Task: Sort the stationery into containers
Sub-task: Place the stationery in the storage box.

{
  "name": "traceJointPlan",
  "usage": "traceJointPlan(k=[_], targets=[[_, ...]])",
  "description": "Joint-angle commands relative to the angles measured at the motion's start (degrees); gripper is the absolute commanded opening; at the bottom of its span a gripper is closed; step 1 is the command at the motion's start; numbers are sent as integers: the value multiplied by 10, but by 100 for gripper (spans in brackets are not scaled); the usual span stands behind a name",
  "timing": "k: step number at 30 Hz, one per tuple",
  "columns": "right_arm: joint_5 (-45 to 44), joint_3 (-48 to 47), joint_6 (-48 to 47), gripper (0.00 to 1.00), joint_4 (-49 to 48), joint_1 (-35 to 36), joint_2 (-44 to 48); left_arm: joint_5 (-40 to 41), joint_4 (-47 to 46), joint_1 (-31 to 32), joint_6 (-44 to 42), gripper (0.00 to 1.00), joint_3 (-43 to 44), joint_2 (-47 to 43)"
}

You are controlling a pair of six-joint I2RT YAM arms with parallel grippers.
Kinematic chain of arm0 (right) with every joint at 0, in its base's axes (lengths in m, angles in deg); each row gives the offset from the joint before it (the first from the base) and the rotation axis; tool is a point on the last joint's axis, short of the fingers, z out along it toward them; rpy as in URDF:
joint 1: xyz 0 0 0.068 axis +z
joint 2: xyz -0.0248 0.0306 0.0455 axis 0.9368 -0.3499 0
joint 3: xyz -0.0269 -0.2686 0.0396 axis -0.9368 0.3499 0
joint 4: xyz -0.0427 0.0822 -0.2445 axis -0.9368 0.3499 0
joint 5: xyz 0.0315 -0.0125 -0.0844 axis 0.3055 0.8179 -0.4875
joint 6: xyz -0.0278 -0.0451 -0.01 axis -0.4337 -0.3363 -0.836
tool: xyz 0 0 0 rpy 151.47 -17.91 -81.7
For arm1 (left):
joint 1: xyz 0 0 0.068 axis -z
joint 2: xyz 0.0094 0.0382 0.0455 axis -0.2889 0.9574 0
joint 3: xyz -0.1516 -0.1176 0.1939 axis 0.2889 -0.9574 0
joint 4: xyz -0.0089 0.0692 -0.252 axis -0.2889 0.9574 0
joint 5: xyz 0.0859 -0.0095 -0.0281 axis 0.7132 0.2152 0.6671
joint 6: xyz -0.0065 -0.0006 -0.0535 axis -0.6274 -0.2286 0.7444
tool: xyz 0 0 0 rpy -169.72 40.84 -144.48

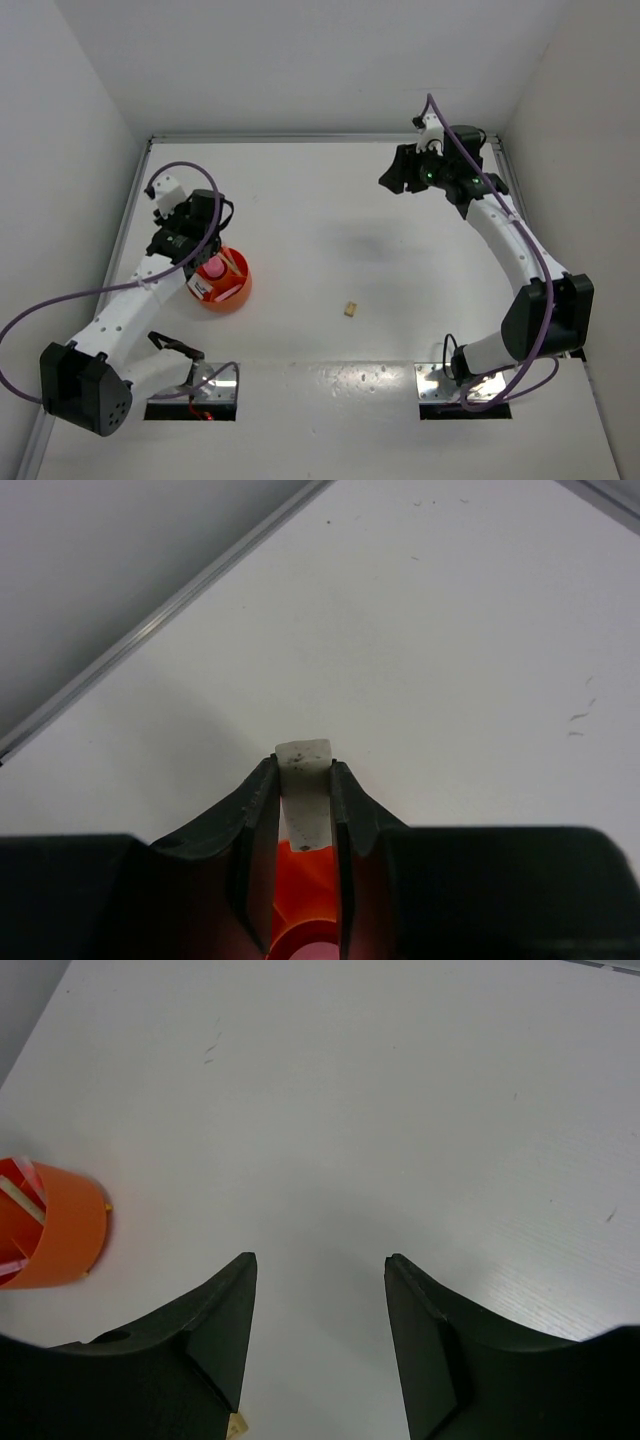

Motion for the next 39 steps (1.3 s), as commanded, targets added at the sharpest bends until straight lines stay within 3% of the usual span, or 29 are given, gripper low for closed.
traceJointPlan(k=[1, 7, 24, 28, 29, 31, 35, 39], targets=[[11, 3, 4, 55, -25, -8, 11, -59, -75, -30, -32, 0, -6, 4], [11, 3, 4, 55, -25, -8, 6, -134, -102, -54, -43, 0, -49, 21], [6, -3, 9, 55, -25, -8, -10, -179, -107, -48, 8, 0, -121, -16], [6, -3, 9, 55, -25, -8, -10, -179, -102, -48, 19, 18, -121, -21], [6, -3, 9, 55, -25, -8, -10, -179, -96, -48, 19, 30, -121, -21], [6, -3, 9, 55, -19, -8, -10, -179, -90, -48, 24, 40, -121, -21], [6, -3, 9, 55, -19, -8, -10, -174, -76, -54, 30, 46, -103, -21], [6, -3, 14, 55, -19, -13, -10, -163, -64, -59, 30, 47, -91, -26]])
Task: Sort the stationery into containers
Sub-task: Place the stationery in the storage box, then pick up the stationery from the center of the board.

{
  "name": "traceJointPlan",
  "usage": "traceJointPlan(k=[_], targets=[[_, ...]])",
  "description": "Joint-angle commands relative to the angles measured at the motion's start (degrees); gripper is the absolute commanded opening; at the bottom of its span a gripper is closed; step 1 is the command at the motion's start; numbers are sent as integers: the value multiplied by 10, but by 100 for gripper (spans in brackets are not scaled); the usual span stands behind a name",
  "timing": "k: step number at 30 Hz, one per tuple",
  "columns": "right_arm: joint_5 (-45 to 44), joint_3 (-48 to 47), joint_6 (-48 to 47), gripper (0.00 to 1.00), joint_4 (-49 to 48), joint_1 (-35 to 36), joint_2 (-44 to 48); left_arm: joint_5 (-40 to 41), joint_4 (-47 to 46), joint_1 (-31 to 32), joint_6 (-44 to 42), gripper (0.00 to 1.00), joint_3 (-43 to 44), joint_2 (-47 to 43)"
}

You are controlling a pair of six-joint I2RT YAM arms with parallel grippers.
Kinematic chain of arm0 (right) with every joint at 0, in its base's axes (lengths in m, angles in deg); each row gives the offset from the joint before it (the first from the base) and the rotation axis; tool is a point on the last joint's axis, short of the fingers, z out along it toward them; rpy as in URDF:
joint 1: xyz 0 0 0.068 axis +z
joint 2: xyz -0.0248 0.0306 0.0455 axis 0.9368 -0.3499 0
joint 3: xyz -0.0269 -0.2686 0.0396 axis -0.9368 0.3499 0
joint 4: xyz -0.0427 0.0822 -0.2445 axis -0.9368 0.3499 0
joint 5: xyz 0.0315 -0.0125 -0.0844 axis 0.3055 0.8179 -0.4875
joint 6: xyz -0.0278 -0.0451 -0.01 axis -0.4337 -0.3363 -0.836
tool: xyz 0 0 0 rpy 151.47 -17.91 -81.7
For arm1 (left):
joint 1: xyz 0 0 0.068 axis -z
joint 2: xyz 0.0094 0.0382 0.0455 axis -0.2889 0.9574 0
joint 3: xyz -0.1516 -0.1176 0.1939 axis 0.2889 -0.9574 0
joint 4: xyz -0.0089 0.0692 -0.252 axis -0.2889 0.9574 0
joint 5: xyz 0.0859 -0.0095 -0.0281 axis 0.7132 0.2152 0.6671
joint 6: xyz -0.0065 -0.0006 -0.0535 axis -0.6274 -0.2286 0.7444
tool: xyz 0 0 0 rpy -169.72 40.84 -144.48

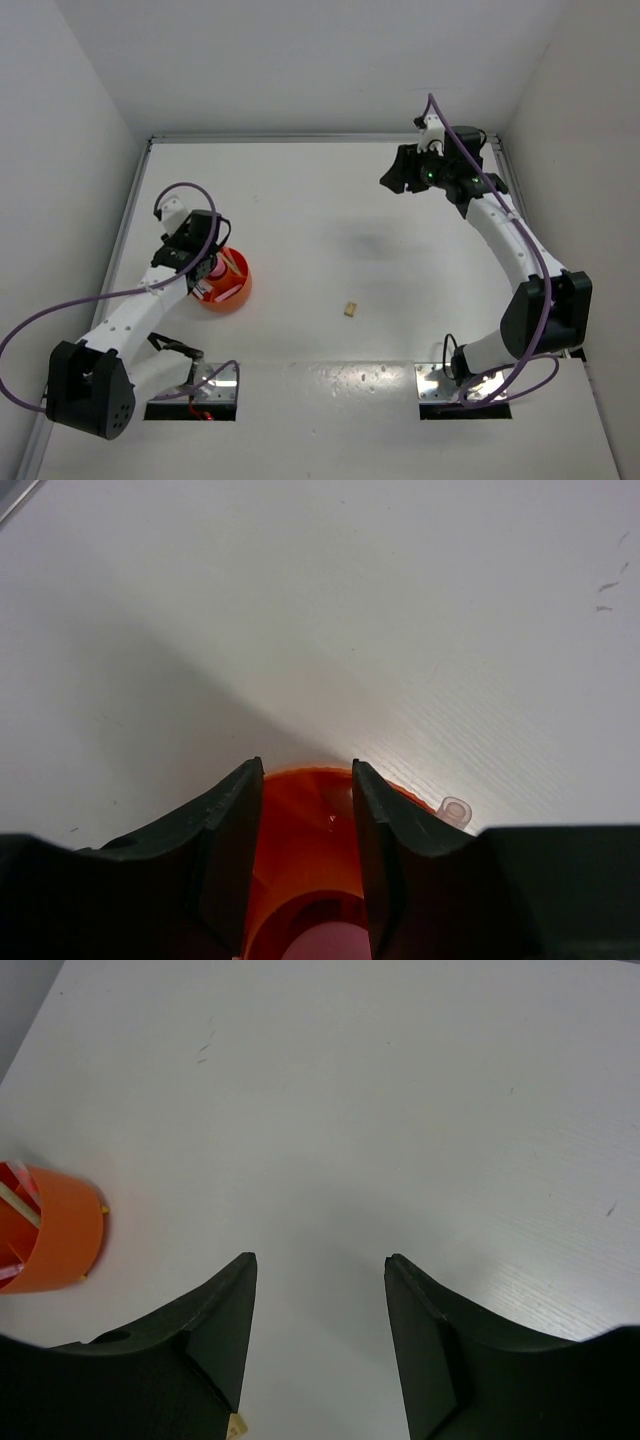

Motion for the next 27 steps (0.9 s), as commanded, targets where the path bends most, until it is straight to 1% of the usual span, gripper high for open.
traceJointPlan(k=[1, 2, 4, 5, 6, 7, 8, 9, 10, 11, 12, 13, 14, 15, 16, 17, 18, 19, 20, 21, 22, 23, 24, 25, 27], targets=[[11, -6, 10, 55, -15, -7, -2, 20, 13, -9, 9, 47, 41, -17], [11, -6, 10, 55, -15, -7, -2, 20, 13, -9, 3, 35, 49, -17], [11, -6, 10, 55, -15, -7, -2, 27, 26, -9, -2, 19, 69, -32], [11, -6, 10, 55, -15, -7, -2, 34, 36, -3, -10, 13, 91, -38], [16, -6, 10, 51, -15, -7, -2, 43, 36, 14, -10, 5, 104, -44], [16, -6, 10, 43, -15, -7, -2, 43, 36, 23, -26, 2, 116, -51], [16, -6, 10, 33, -15, -7, -2, 26, 36, 30, -26, 2, 139, -65], [16, -6, 10, 12, -15, -7, -2, 7, 36, 38, -36, 2, 150, -65], [16, -6, 10, 7, -20, -7, -2, -26, 10, 50, -49, 4, 158, -65], [16, -1, 4, 7, -20, -7, -2, -74, -7, 51, -87, 8, 165, -53], [16, -1, -5, 29, -20, -7, -2, -210, -22, 51, -107, 19, 183, -37], [28, -1, -13, 49, -20, -7, -2, -286, -33, 62, -127, 25, 193, -15], [34, -1, -27, 65, -20, -7, -2, -414, -39, 73, -153, 32, 221, 44], [41, -1, -34, 77, -15, -7, -7, -466, -39, 110, -172, 39, 236, 75], [41, -7, -34, 77, -8, -7, -7, -493, -27, 137, -189, 42, 251, 104], [41, -7, -48, 72, -8, -7, -7, -506, -21, 166, -198, 42, 278, 129], [41, -7, -48, 40, -8, -7, -7, -506, -15, 223, -206, 49, 289, 171], [32, -7, -53, 23, -8, -7, -7, -499, -9, 249, -212, 51, 297, 188], [24, -7, -53, 11, -8, -7, -7, -499, -9, 271, -219, 51, 309, 204], [8, -7, -53, 5, -8, -7, -7, -490, -9, 291, -220, 54, 310, 219], [2, -7, -53, 11, -8, -7, -7, -482, -9, 326, -220, 57, 317, 247], [-4, -7, -53, 25, -8, -7, -7, -475, -16, 342, -213, 57, 318, 260], [-9, -12, -53, 40, -3, -7, -7, -454, -16, 356, -206, 60, 323, 272], [-15, -12, -53, 51, -3, -7, -14, -441, -24, 381, -199, 64, 323, 281], [-15, -12, -53, 51, 2, -12, -14, -417, -31, 400, -175, 64, 323, 309]])
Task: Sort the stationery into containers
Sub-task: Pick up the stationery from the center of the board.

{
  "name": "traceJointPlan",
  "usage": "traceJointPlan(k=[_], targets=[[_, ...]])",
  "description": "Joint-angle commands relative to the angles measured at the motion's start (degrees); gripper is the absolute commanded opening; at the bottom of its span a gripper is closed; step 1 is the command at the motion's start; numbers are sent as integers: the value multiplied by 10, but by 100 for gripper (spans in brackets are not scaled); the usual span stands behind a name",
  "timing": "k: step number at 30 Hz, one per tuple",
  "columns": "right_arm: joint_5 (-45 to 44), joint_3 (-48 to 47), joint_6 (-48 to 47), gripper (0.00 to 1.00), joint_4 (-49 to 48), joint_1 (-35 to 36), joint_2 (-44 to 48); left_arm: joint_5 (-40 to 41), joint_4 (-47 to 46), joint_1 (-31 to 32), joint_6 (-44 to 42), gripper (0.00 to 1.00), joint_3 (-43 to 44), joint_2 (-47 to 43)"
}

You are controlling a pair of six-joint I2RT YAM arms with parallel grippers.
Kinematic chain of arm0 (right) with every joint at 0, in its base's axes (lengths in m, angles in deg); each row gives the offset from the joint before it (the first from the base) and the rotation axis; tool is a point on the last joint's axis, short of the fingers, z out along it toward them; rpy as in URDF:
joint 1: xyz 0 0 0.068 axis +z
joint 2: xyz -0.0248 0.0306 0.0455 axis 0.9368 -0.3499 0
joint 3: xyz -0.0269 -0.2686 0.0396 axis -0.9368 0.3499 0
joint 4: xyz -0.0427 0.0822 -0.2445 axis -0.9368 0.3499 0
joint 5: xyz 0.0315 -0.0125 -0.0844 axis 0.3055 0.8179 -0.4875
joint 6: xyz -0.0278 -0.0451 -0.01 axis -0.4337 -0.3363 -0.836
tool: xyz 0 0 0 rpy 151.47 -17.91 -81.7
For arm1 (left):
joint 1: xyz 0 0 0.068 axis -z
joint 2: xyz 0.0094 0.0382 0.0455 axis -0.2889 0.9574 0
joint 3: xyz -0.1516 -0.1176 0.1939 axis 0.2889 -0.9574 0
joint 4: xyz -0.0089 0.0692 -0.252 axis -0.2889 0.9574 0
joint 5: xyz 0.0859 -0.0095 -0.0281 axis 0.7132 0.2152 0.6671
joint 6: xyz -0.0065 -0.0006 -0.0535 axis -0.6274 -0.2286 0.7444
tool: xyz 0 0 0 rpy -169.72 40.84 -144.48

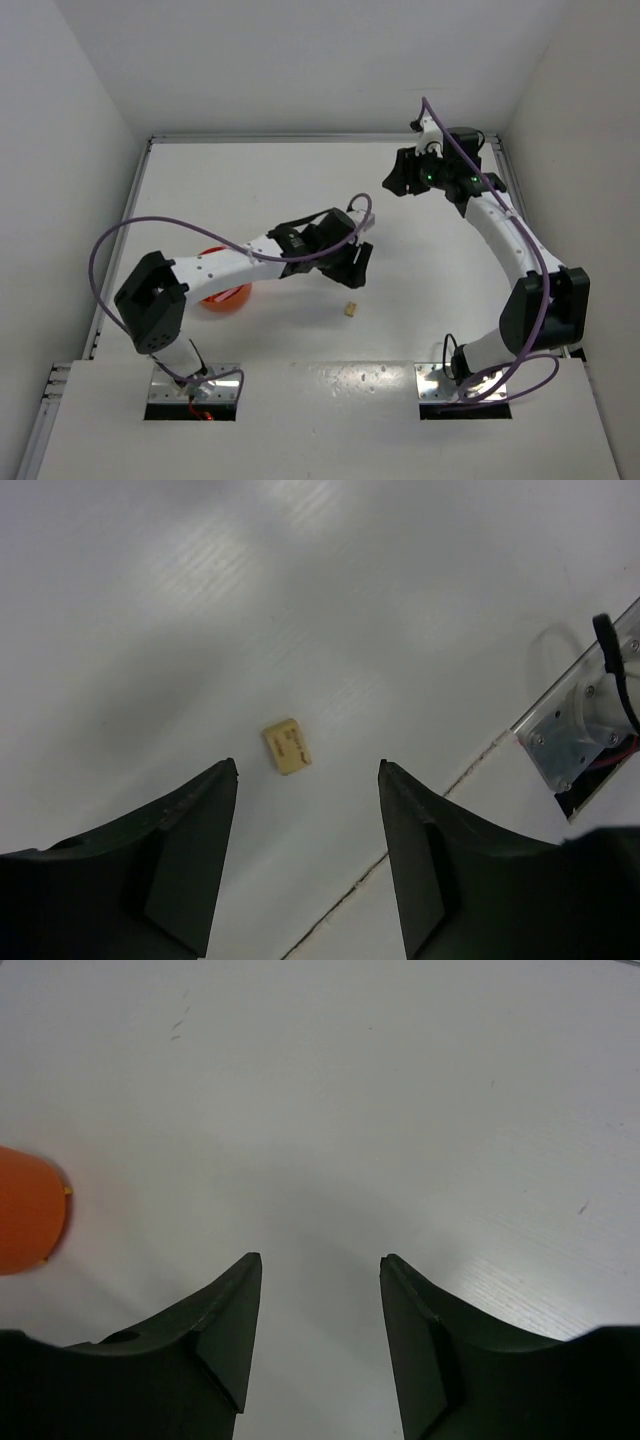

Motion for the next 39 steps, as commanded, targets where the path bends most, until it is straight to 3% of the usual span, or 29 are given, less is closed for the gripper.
traceJointPlan(k=[1, 9, 20, 39], targets=[[-19, -12, -6, 52, -6, -7, -4, 48, -16, 29, 22, 64, 27, 10], [-19, -17, 4, 53, -6, -12, -4, 97, -11, 92, 64, 64, 34, 103], [-2, -17, 15, 54, -6, -23, -10, 215, 63, 111, 124, 60, 86, 172], [14, -17, 25, 54, -6, -34, -15, 233, 75, 140, 174, 55, 86, 212]])
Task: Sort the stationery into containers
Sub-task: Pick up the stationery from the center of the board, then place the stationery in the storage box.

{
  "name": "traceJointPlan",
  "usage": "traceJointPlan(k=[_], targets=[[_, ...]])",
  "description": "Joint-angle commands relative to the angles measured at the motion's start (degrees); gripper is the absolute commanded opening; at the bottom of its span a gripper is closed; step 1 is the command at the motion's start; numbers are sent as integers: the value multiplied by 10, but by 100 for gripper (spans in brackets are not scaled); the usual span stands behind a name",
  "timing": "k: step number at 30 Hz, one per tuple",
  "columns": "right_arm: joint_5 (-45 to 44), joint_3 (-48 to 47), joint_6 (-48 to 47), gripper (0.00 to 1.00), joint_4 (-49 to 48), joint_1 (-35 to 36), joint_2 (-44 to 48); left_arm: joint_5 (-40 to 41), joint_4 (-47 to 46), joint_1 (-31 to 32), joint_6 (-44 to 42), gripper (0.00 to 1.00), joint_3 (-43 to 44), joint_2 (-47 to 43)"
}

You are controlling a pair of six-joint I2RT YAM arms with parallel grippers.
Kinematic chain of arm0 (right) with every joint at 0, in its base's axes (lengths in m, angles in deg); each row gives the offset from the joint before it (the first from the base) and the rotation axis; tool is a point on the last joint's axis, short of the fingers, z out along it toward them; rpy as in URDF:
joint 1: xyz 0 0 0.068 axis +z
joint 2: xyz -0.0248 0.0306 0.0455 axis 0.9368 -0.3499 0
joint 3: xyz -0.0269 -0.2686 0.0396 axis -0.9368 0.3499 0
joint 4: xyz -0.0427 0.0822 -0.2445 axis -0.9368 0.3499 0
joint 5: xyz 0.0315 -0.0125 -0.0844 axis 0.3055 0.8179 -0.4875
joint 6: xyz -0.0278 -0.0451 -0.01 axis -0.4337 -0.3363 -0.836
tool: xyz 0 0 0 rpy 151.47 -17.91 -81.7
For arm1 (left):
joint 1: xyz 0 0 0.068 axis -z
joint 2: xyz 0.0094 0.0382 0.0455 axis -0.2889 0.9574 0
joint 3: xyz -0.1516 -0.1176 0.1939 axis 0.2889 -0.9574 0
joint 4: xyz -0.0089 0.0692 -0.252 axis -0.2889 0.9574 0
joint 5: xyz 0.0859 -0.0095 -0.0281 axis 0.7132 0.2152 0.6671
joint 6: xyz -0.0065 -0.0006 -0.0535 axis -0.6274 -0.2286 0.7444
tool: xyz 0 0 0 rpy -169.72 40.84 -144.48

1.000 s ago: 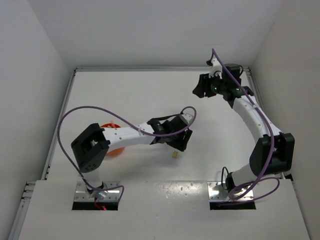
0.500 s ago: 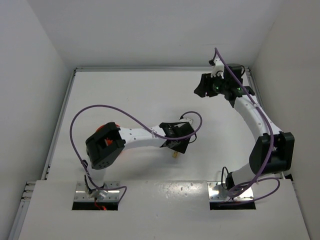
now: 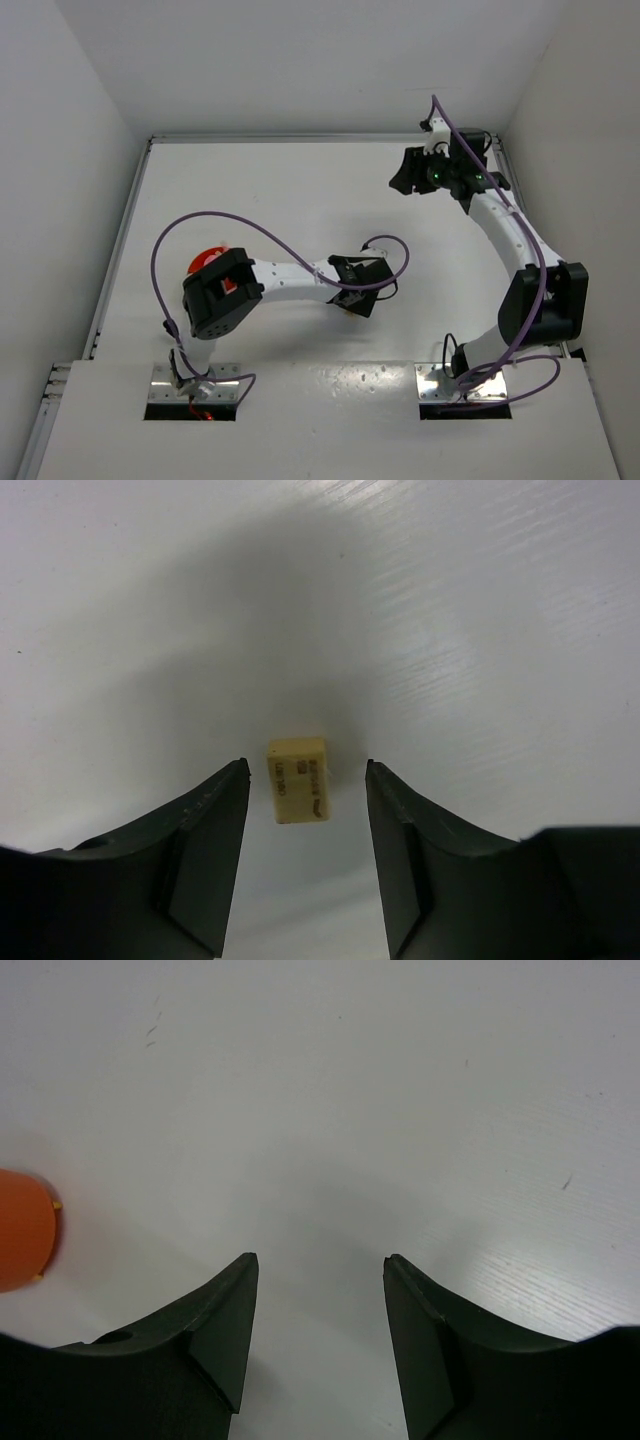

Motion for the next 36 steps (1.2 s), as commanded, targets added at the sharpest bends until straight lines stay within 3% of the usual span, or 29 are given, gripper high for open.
traceJointPlan(k=[1, 4, 10, 14, 19, 23, 25, 26, 28, 29, 33, 36], targets=[[13, -17, 8, 54, -10, -4, 2, 13, 0, 5, 14, 55, 17, 7], [19, -17, 13, 54, -10, -9, 2, 18, 5, 5, 14, 53, 17, 14], [24, -17, 13, 54, -10, -15, 2, 18, 10, 5, 20, 36, 17, 19], [29, -17, 13, 54, -10, -15, 2, 23, 22, 5, 20, 30, 17, 14], [35, -17, 19, 53, -10, -20, 2, 103, 54, 5, 51, 24, 17, -73], [50, -17, 19, 21, -5, -20, 2, 167, 72, -44, 80, 15, -26, -216], [71, -17, 12, 33, -5, -20, 2, 188, 78, -87, 100, 15, -49, -315], [81, -17, 12, 61, -5, -20, -3, 207, 83, -122, 106, 15, -76, -348], [108, -22, 4, 72, 8, -20, -8, 226, 99, -182, 120, 15, -109, -435], [115, -23, -3, 66, 8, -20, -8, 226, 99, -183, 120, 13, -118, -460], [122, -23, -3, 32, 8, -20, -8, 239, 139, -289, 126, 13, -147, -538], [122, -23, 2, 32, 8, -25, -13, 233, 147, -327, 137, 13, -165, -551]])
